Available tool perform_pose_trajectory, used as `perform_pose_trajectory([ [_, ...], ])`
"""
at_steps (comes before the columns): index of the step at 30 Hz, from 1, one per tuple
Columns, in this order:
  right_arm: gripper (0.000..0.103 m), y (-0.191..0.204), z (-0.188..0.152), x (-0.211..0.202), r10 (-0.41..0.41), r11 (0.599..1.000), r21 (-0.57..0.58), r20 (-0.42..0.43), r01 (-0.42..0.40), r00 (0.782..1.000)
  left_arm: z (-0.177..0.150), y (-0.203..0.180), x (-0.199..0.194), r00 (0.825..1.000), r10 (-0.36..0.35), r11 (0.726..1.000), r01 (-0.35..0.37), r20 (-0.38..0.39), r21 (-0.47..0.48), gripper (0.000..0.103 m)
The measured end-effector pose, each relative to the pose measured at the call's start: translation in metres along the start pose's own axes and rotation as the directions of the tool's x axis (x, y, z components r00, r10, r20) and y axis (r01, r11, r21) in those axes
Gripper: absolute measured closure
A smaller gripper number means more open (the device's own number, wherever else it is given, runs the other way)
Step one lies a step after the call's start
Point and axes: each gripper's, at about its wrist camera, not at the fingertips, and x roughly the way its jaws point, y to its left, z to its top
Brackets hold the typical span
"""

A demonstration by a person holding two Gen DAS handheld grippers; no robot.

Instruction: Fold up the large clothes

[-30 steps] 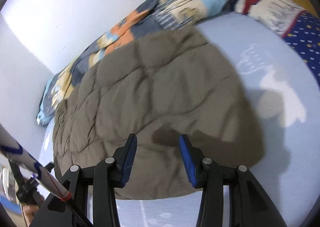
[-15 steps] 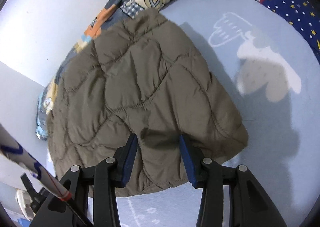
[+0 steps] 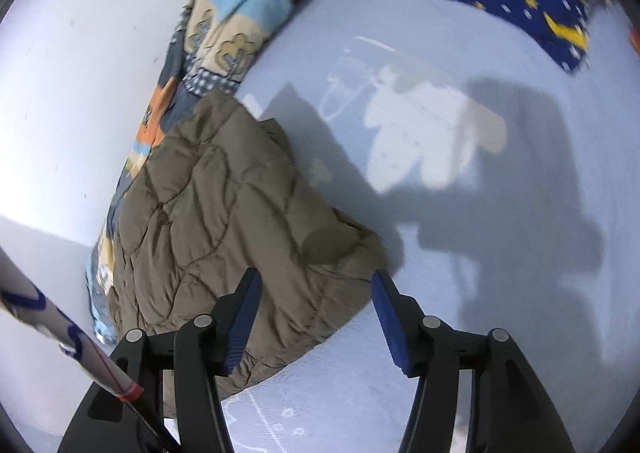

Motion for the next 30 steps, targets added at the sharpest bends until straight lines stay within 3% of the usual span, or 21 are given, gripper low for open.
perform_pose_trajectory([
  [14, 0.032, -0.023, -0.002, 0.014, 0.11, 0.98, 0.171, -0.034, -0.103, 0.993, -0.009, 0.003, 0.023, 0.988, -0.131, 0.984, 0.12, -0.076, -0.133, 0.031],
  [25, 0.031, -0.032, -0.009, 0.034, 0.158, 0.955, 0.262, -0.041, -0.142, 0.987, -0.015, 0.003, 0.035, 0.98, -0.191, 0.963, 0.176, -0.057, -0.203, 0.031],
  [30, 0.031, -0.037, -0.011, 0.043, 0.152, 0.947, 0.286, 0.0, -0.145, 0.988, -0.016, 0.009, 0.042, 0.976, -0.213, 0.951, 0.198, -0.036, -0.238, 0.03],
])
